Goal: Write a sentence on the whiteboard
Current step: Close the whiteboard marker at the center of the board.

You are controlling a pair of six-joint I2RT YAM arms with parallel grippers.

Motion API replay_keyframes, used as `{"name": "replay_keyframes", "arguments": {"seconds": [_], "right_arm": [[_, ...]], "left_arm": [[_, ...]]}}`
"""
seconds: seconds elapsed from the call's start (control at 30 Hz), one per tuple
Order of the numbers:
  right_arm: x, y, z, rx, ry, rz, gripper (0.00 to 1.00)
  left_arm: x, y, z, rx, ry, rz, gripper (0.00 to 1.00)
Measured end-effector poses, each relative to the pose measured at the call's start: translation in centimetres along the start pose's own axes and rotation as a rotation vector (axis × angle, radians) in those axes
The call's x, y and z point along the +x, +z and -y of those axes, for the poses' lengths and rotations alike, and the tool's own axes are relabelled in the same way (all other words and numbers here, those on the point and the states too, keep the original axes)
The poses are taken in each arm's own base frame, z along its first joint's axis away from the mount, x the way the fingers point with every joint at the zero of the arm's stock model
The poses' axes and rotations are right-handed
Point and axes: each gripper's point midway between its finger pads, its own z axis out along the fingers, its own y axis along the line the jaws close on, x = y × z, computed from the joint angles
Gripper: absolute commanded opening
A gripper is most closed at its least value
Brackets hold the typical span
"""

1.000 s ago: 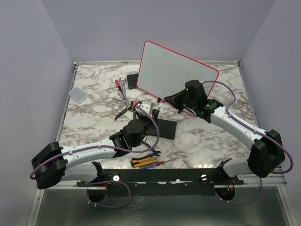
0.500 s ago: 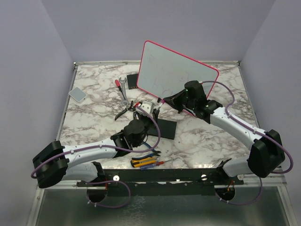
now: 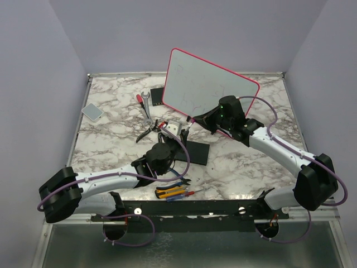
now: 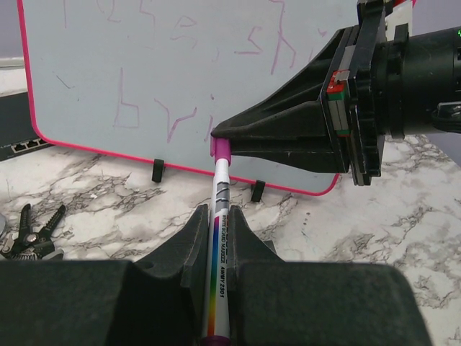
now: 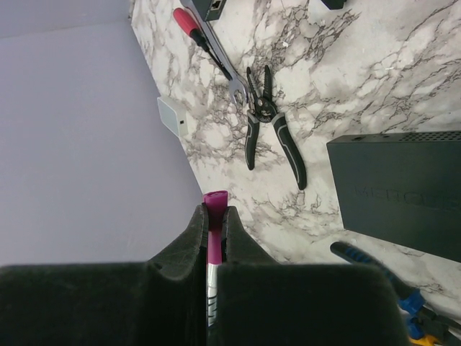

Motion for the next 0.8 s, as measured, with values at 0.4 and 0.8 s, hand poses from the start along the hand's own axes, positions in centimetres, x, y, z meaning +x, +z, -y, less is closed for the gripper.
{"name": "replay_keyframes", "arguments": {"seconds": [0.4,0.8], "right_arm": [[1.2,0.0,0.2,0.004,0.010,-0.035,0.00],[0.3,-0.2,0.1,-0.042,-0.031,0.034,0.00]], "left_arm": [[1.0,0.6,-0.4,-0.010,0.022,0.048,0.00],[1.1,1.5,-0.2,-0.003,0.017,0.080,0.00]]}}
